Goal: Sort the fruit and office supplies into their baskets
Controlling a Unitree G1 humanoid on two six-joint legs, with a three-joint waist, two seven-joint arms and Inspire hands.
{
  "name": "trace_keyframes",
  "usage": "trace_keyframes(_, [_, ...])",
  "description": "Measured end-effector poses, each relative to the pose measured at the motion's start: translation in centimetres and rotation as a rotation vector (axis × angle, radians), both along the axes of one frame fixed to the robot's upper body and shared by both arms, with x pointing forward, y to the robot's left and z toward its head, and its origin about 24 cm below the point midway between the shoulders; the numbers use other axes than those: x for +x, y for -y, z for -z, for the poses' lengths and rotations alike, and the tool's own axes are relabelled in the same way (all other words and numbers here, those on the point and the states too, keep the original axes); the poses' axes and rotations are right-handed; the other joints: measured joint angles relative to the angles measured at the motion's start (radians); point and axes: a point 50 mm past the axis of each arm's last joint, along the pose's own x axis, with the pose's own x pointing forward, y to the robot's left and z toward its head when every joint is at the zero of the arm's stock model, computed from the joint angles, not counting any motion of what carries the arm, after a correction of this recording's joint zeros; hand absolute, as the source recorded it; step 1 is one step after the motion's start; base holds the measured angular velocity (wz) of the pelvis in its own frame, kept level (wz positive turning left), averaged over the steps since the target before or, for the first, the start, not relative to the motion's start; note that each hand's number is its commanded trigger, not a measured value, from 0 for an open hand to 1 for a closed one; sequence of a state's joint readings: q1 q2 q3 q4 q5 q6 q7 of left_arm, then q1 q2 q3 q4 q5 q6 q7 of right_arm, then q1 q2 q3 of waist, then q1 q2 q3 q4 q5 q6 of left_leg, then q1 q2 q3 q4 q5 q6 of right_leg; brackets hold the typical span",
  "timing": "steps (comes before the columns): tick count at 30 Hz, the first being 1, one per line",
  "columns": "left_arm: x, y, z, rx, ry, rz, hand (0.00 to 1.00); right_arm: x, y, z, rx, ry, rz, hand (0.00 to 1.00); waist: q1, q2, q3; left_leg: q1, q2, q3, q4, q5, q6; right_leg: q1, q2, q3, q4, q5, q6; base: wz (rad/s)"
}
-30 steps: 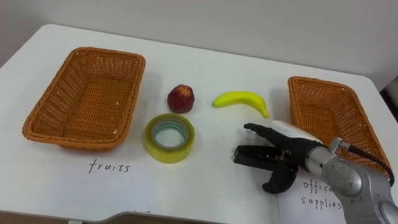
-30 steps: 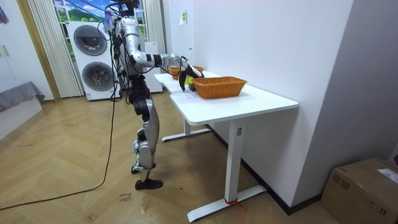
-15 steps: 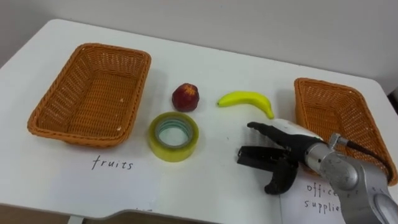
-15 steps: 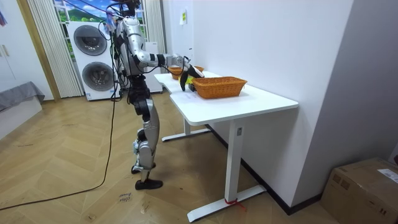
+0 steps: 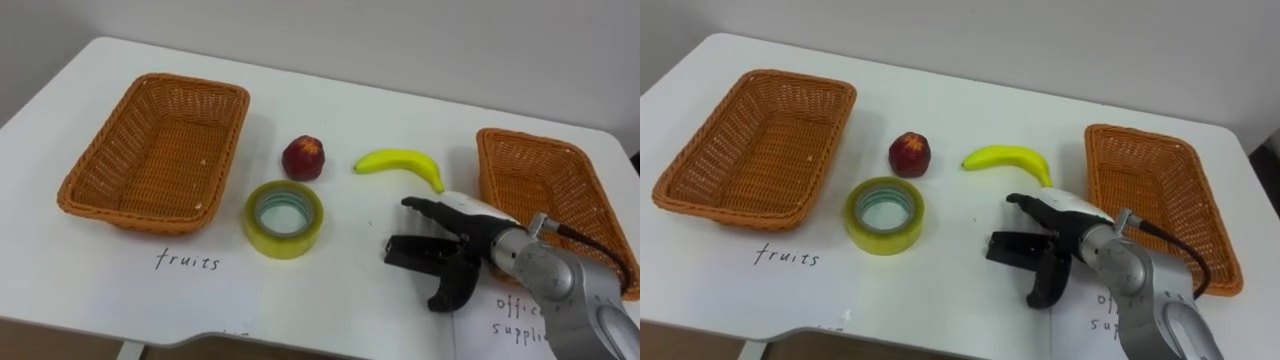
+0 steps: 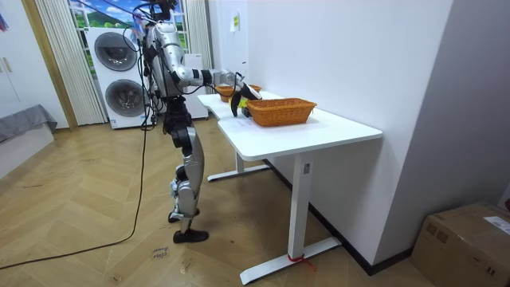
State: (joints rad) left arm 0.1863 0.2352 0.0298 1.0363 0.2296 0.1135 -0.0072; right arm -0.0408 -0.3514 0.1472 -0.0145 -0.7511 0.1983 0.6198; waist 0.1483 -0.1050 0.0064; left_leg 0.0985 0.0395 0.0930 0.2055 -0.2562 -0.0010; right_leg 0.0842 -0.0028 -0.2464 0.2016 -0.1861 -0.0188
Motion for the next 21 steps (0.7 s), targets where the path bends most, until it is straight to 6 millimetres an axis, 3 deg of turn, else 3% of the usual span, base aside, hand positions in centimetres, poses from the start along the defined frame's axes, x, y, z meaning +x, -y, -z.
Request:
trace_keyframes(8, [1.1,0.1,-0.3,0.008,0.049,0.012,0.00,0.0,0.1,0.1,-0.001,-0.016,0.008,0.00,0.002,-0.002,-0.0014,0.000,0.000,0.000,0.000,0.000,0.000,0.000,0.000,-0.001,0.000,0.000,0.000,0.00])
trace_keyframes(15, [1.0,-0.1,-0.4,0.045,0.050,0.016,0.00,0.6,0.0,0.7,-0.012,-0.054,0.006,0.00,-0.002,-0.008,-0.0048,0.003,-0.001,-0.001,0.001,0.000,0.000,0.005,-0.001,-0.004,0.001,0.000,0.000,0.00])
trace_keyframes(21, [0.5,-0.4,-0.3,0.068,0.028,0.010,0.00,0.8,0.4,1.8,-0.014,-0.112,0.025,0.00,-0.002,-0.022,-0.0024,0.023,-0.002,-0.014,0.000,0.001,0.001,0.029,-0.002,-0.011,0.001,0.000,0.000,0.07])
